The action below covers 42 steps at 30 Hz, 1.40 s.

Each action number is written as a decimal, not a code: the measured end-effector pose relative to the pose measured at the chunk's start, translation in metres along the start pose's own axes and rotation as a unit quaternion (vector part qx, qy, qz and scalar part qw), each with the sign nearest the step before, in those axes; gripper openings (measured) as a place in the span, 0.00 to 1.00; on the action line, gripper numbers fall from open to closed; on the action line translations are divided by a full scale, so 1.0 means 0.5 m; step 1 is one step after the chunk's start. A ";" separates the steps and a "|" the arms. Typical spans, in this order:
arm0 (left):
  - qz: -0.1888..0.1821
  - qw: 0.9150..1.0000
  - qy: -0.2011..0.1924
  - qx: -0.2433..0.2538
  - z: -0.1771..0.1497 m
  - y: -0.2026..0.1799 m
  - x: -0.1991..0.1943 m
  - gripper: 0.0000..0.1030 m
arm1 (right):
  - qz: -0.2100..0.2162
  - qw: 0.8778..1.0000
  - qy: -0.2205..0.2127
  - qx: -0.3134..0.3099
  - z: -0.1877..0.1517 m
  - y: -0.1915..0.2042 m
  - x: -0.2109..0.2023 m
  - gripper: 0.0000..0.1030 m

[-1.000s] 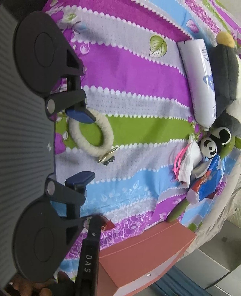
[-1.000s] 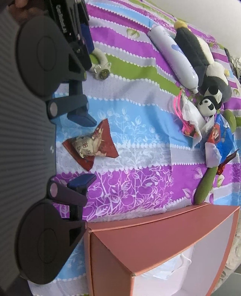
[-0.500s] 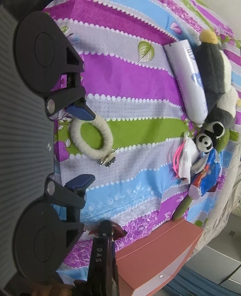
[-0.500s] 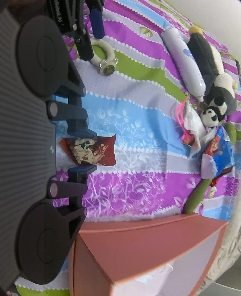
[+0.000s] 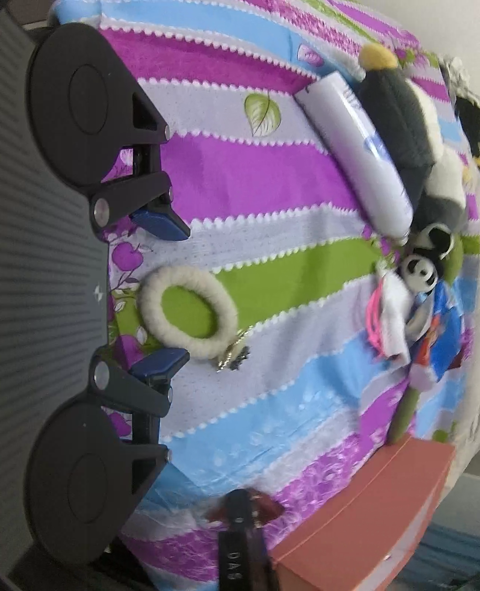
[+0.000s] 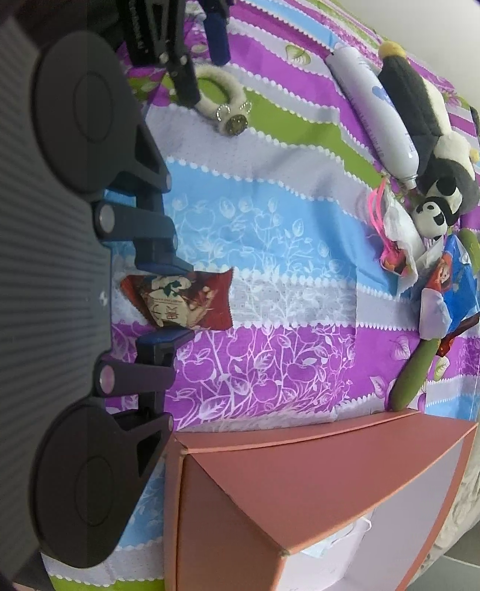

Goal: Organize soft objects

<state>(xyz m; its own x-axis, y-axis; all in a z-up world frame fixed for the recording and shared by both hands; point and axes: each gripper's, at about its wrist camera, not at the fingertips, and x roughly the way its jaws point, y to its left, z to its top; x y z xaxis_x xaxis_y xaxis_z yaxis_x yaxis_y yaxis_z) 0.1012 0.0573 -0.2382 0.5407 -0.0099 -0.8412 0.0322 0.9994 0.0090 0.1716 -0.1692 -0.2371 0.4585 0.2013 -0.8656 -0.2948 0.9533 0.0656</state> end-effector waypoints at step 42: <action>-0.052 0.987 -0.102 -0.117 0.063 -0.020 -0.241 0.18 | 0.055 0.989 -0.129 0.038 0.005 0.017 -0.254 0.31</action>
<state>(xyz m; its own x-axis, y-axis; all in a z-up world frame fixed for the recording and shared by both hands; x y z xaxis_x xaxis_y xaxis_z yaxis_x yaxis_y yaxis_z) 0.0621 0.0474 -0.1199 0.7035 -0.0946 -0.7044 -0.0858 0.9726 -0.2162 0.1130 -0.1861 -0.1257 0.6283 0.3457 -0.6970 -0.2956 0.9347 0.1971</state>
